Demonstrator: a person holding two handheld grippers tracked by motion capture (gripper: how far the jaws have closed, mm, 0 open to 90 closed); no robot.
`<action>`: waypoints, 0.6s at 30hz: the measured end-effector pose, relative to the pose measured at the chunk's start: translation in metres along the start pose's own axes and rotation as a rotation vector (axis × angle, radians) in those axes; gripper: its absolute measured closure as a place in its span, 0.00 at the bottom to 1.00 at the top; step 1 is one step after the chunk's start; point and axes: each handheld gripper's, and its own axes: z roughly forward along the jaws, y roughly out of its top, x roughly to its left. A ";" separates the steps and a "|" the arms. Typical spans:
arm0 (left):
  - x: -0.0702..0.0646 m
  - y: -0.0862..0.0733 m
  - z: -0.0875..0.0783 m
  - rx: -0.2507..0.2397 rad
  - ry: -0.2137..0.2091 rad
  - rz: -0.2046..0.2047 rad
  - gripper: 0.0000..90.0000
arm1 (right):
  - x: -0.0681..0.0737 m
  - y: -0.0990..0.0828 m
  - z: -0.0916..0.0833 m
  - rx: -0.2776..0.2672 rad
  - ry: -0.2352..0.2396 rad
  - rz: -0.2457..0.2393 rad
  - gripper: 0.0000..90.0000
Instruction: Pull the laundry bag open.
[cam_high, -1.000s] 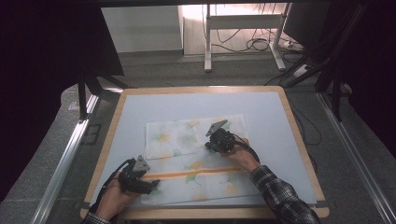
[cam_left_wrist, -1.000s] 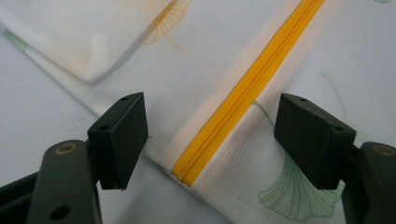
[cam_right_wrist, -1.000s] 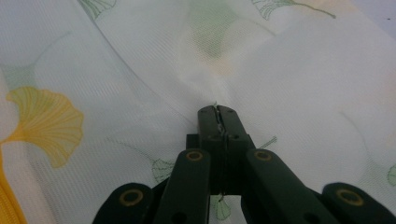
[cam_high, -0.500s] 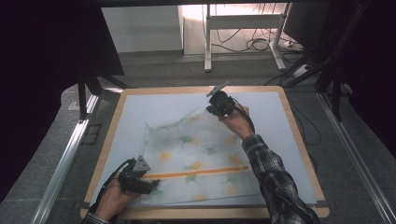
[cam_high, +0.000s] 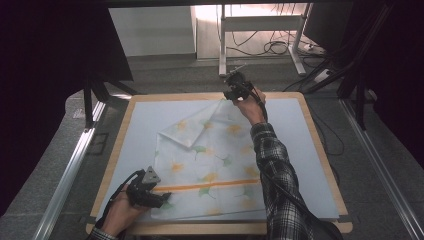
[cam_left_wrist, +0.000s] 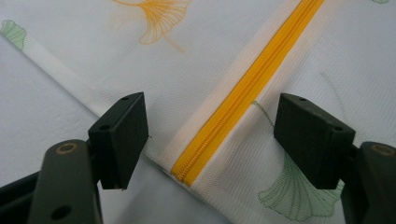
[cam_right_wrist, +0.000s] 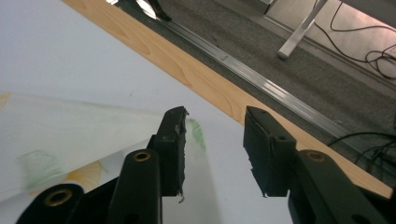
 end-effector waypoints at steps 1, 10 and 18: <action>0.000 0.000 0.000 0.000 0.000 0.000 0.28 | 0.000 0.000 0.000 0.000 0.000 0.000 0.64; 0.002 0.000 0.000 0.006 -0.013 -0.015 0.27 | 0.009 -0.028 -0.010 0.004 0.107 -0.016 0.64; 0.002 0.000 0.000 0.005 -0.015 -0.017 0.27 | 0.046 -0.068 0.009 0.044 0.262 -0.024 0.72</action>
